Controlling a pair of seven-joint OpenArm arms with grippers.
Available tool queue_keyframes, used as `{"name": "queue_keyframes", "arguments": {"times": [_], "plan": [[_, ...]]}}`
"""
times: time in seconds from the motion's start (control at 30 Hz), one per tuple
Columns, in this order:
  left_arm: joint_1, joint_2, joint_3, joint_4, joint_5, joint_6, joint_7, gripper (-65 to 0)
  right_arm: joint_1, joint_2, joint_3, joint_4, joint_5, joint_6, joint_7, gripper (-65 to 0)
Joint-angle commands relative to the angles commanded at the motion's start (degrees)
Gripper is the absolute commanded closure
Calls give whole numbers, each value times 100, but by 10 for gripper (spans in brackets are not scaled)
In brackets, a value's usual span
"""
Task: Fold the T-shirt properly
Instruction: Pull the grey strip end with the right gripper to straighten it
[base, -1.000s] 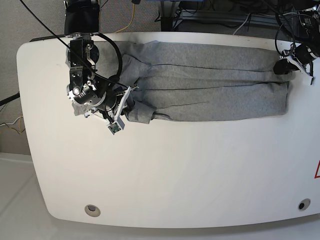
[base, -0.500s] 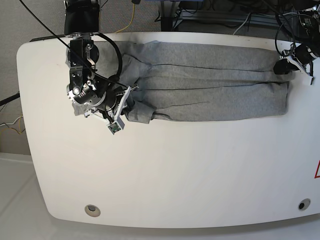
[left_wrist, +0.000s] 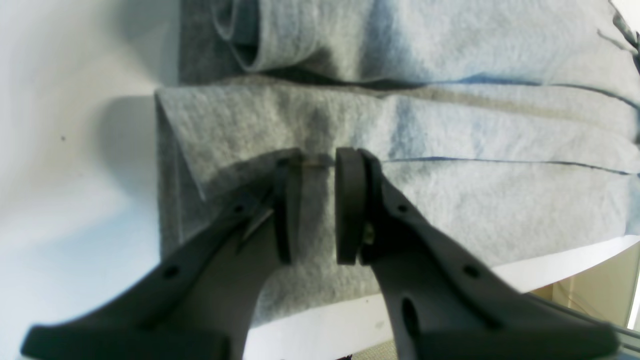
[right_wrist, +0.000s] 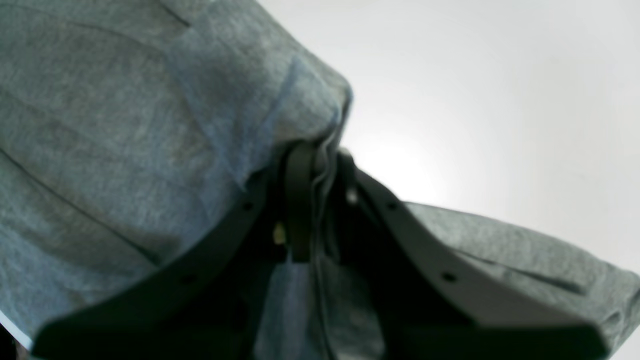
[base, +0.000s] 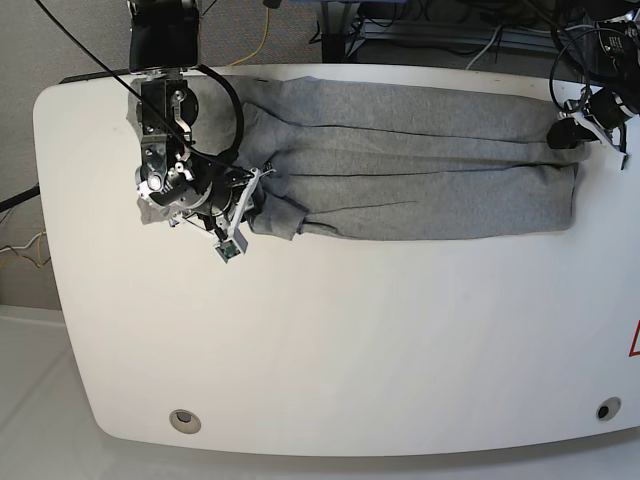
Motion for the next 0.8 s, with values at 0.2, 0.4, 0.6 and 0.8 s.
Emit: {"name": "queue_keyframes", "arguments": {"times": [0.2,0.4,0.6,0.8], "plan": [[0,0,0,0,0,0,0,-109,0,0,0,35,18,9,9,-326],[0,0,0,0,0,0,0,-109,9,0,0,44,9,9,9,-301],[0,0,0,0,0,0,0,-109,18,0,343,281,18,9,9,-301],[0,0,0,0,0,0,0,-109,18,97,554,633,53,18,-18,-302]]}}
